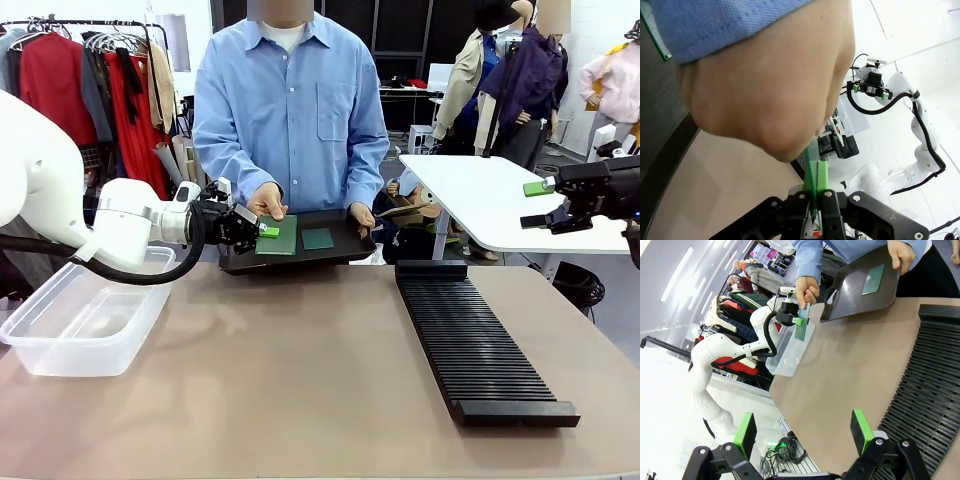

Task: Sort PCBs into racks and boxes based on the side picked up.
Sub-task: If the short side of the Blank PCB is picked up, insert it into the PCB Rack ; if the long side is picked up, place it in the Organizing box.

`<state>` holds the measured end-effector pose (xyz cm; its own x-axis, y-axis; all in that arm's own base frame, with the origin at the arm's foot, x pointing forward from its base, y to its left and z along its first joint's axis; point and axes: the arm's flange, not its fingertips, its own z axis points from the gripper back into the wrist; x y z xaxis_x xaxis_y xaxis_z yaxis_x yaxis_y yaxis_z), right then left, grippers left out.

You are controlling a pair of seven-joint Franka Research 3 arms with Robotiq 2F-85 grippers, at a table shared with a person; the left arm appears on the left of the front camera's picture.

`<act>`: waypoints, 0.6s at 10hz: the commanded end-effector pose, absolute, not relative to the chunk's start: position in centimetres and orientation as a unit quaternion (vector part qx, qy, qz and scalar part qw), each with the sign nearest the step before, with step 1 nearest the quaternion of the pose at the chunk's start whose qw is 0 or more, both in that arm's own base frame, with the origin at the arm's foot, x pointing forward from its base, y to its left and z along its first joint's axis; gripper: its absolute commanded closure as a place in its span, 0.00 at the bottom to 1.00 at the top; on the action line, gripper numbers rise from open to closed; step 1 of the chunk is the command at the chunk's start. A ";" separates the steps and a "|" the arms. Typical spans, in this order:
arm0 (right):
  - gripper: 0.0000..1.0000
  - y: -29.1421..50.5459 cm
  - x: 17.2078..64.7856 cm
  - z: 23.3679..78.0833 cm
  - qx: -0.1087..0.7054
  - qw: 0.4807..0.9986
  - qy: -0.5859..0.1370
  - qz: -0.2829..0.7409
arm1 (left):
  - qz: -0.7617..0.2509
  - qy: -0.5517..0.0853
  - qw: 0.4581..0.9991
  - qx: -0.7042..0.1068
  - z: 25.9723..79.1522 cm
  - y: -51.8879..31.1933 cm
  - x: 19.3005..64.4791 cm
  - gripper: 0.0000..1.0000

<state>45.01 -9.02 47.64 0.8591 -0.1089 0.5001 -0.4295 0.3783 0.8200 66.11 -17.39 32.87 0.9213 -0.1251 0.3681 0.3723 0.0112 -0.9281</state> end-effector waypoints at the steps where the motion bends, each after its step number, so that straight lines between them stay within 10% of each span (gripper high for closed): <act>1: 0.00 -9.0 45.0 47.8 0.551 0.790 -0.247 0.103 | -0.178 -0.091 0.704 -0.682 33.1 -17.5 66.1 1.00; 6: 0.00 -9.0 45.0 47.8 0.551 0.790 -0.247 0.103 | -0.178 -0.091 0.704 -0.682 33.1 -17.5 66.1 1.00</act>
